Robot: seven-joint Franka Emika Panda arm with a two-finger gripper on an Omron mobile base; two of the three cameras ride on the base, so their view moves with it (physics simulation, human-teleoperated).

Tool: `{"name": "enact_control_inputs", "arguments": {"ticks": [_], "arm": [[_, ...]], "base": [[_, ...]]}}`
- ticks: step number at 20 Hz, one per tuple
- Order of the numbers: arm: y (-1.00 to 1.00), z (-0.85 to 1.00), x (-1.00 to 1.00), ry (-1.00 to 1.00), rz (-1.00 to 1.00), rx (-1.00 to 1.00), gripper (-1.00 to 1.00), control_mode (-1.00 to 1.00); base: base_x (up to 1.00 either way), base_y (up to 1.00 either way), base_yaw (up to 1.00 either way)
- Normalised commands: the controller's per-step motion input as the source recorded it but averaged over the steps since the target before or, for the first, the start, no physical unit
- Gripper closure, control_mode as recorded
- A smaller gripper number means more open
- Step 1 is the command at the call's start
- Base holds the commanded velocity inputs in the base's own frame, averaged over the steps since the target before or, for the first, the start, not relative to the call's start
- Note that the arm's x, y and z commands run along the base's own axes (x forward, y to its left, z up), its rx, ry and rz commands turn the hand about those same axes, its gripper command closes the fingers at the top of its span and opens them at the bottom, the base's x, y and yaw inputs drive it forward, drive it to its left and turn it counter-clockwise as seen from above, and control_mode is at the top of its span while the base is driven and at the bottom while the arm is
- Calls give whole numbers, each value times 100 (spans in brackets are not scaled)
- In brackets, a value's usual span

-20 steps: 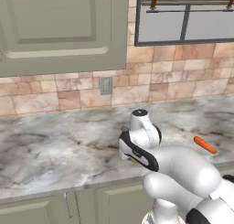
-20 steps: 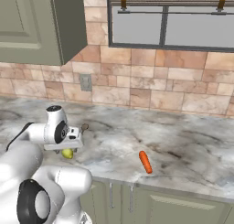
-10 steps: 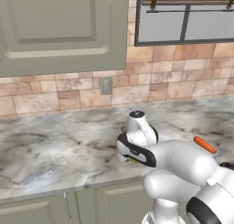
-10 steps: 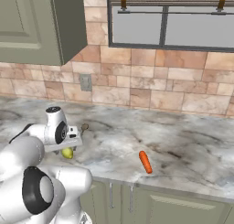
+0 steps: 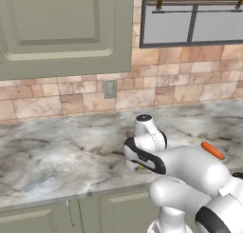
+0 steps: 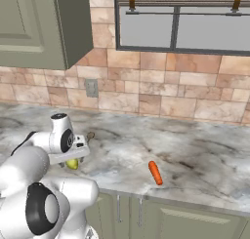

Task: Place the lemon and carrot inside the fridge drawer. Close the drawer after placing the vegetables.

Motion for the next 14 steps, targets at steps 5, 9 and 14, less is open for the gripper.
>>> {"name": "enact_control_inputs", "arguments": {"ticks": [5,9,14], "arm": [[-2,-49,-2,0,5,0,100,-100],[0,-36,0,0,9,0,100,-100],[-7,48,-27,-12,1,0,100,-100]], "base": [[0,0,0],[0,0,0],[0,0,0]]}}
